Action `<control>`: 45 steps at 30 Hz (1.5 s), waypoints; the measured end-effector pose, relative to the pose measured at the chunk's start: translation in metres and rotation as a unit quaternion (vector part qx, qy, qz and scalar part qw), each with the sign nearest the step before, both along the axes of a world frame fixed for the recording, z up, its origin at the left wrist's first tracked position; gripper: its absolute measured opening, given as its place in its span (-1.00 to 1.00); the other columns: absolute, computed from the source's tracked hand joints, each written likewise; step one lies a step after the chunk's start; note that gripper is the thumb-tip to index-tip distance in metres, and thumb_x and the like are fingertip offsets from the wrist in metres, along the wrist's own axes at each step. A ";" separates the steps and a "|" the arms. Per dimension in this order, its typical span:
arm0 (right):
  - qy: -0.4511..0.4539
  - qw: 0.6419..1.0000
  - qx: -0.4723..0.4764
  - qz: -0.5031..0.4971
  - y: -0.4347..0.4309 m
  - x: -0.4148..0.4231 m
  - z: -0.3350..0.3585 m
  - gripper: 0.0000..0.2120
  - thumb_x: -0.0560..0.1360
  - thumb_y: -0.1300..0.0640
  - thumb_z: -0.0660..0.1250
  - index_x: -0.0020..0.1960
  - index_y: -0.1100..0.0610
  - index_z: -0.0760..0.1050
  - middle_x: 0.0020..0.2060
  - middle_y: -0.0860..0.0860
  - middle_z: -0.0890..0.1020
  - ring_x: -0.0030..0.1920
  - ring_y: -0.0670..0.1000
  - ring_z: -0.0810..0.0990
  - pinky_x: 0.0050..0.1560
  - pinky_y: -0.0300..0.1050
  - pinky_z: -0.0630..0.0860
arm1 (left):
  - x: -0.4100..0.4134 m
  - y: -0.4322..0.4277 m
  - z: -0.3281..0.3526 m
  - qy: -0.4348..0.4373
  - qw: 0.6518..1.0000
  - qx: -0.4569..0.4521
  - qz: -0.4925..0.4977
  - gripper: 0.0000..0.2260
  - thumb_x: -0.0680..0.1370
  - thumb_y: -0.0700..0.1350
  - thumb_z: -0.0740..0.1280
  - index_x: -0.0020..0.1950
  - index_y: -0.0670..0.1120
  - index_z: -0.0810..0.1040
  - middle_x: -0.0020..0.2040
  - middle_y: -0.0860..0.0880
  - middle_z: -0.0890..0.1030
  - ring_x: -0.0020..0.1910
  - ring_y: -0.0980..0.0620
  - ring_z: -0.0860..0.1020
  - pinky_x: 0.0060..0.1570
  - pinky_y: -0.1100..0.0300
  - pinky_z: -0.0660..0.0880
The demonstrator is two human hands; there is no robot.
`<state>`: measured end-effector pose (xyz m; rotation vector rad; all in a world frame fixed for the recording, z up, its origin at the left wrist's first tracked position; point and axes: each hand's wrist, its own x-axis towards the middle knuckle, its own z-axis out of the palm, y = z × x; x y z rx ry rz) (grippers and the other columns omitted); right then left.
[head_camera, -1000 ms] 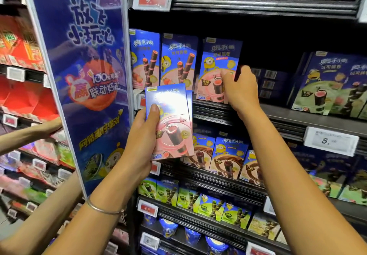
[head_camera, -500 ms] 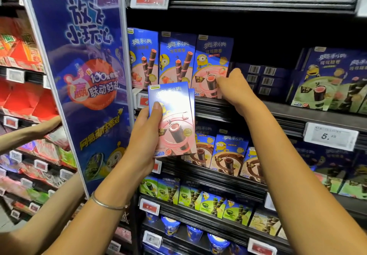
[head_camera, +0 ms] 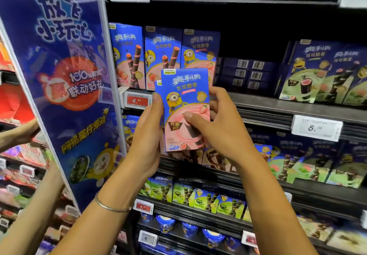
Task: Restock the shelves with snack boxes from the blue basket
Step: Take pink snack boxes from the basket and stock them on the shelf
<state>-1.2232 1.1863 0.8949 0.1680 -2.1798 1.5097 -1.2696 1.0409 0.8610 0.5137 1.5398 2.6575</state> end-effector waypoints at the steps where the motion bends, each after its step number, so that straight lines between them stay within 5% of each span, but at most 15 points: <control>1: 0.008 1.000 -0.013 -0.001 0.004 0.002 0.003 -0.50 0.48 0.17 0.51 0.33 -0.02 0.39 0.07 -0.11 0.70 0.05 -0.11 0.70 0.04 -0.06 0.65 | -0.001 0.001 0.000 0.010 1.000 0.001 -0.005 -0.51 0.63 0.21 0.23 0.38 -0.11 0.57 0.24 -0.16 0.70 0.18 -0.19 0.69 0.13 -0.15 0.65; 5: 0.042 0.995 -0.088 -0.018 0.025 0.006 0.016 -0.57 0.51 0.30 0.46 0.33 0.11 0.44 0.01 0.00 0.75 -0.03 -0.08 0.73 -0.13 -0.26 0.61 | -0.006 0.008 0.001 0.056 0.997 -0.034 0.031 -0.71 0.69 0.04 0.24 0.24 -0.10 0.63 0.19 -0.17 0.72 0.14 -0.18 0.69 0.22 -0.24 0.58; 10: 0.067 0.973 -0.192 -0.111 0.078 0.002 0.031 -0.60 0.52 0.34 0.39 0.34 0.17 0.47 0.05 0.05 0.73 -0.02 0.02 0.73 -0.06 -0.04 0.67 | -0.011 0.009 0.004 0.042 0.996 -0.067 0.052 -0.74 0.73 -0.01 0.22 0.18 -0.12 0.65 0.10 -0.17 0.74 0.04 -0.16 0.72 0.18 -0.26 0.61; 16: 0.072 0.970 -0.153 -0.174 0.105 -0.030 0.064 -0.61 0.47 0.36 0.38 0.25 0.16 0.42 -0.04 -0.01 0.66 -0.19 -0.11 0.66 -0.27 -0.24 0.59 | -0.006 0.013 0.011 0.036 0.995 -0.073 0.056 -0.74 0.73 -0.03 0.22 0.21 -0.17 0.60 0.09 -0.16 0.75 0.03 -0.15 0.72 0.15 -0.22 0.64; 21: -0.001 0.976 -0.072 -0.206 0.108 -0.070 0.076 -0.81 0.49 0.32 0.39 -0.04 0.15 0.39 -0.05 0.14 0.57 -0.17 0.05 0.57 -0.34 -0.09 0.49 | -0.005 0.009 0.013 0.040 0.995 -0.070 0.057 -0.73 0.73 -0.02 0.21 0.21 -0.16 0.61 0.10 -0.17 0.74 0.03 -0.16 0.72 0.11 -0.14 0.66; 25: -0.054 0.969 -0.030 -0.238 0.117 -0.100 0.077 -0.85 0.54 0.32 0.27 0.08 0.27 0.56 0.09 0.27 0.65 -0.10 0.16 0.62 -0.41 -0.09 0.51 | -0.004 0.012 0.012 0.039 0.996 -0.061 0.056 -0.70 0.73 -0.02 0.21 0.27 -0.19 0.59 0.11 -0.16 0.74 0.05 -0.17 0.72 0.07 -0.11 0.68; 27: -0.079 0.964 0.004 -0.254 0.121 -0.110 0.077 -0.77 0.58 0.28 0.23 0.18 0.29 0.56 0.17 0.27 0.63 0.04 0.23 0.64 -0.19 0.01 0.63 | -0.005 0.015 0.011 0.036 0.996 -0.057 0.059 -0.71 0.73 -0.03 0.22 0.26 -0.20 0.59 0.10 -0.16 0.75 0.05 -0.17 0.72 0.08 -0.10 0.67; 31: -0.136 0.935 0.117 -0.306 0.118 -0.119 0.077 -0.65 0.64 0.18 0.20 0.33 0.36 0.48 0.29 0.28 0.55 0.26 0.26 0.54 0.24 0.04 0.49 | -0.009 0.022 0.011 0.033 0.995 -0.065 0.062 -0.74 0.73 -0.04 0.22 0.25 -0.18 0.59 0.07 -0.13 0.76 -0.02 -0.09 0.74 -0.02 -0.01 0.69; 38: -0.159 0.938 0.079 -0.297 0.114 -0.125 0.077 -0.57 0.68 0.24 0.15 0.52 0.33 0.26 0.45 0.24 0.41 0.42 0.23 0.43 0.33 -0.05 0.42 | -0.011 0.037 0.010 0.015 0.996 -0.060 0.064 -0.73 0.73 -0.06 0.24 0.27 -0.21 0.59 0.11 -0.15 0.74 0.09 -0.17 0.71 0.11 -0.07 0.64; 42: -0.148 0.946 0.025 -0.286 0.108 -0.117 0.079 -0.59 0.68 0.27 0.15 0.51 0.33 0.28 0.27 0.19 0.53 0.29 0.17 0.49 0.26 -0.25 0.46 | -0.012 0.037 0.010 0.005 0.996 -0.056 0.065 -0.73 0.73 -0.05 0.24 0.29 -0.19 0.59 0.11 -0.15 0.75 0.04 -0.13 0.73 0.04 -0.02 0.68; 45: -0.134 0.943 -0.017 -0.304 0.105 -0.116 0.085 -0.53 0.70 0.17 0.13 0.56 0.29 0.17 0.49 0.23 0.34 0.45 0.20 0.36 0.40 -0.06 0.32 | -0.012 0.035 0.011 0.003 0.997 -0.058 0.059 -0.72 0.73 -0.04 0.23 0.29 -0.19 0.59 0.10 -0.14 0.75 0.02 -0.11 0.73 0.00 0.00 0.68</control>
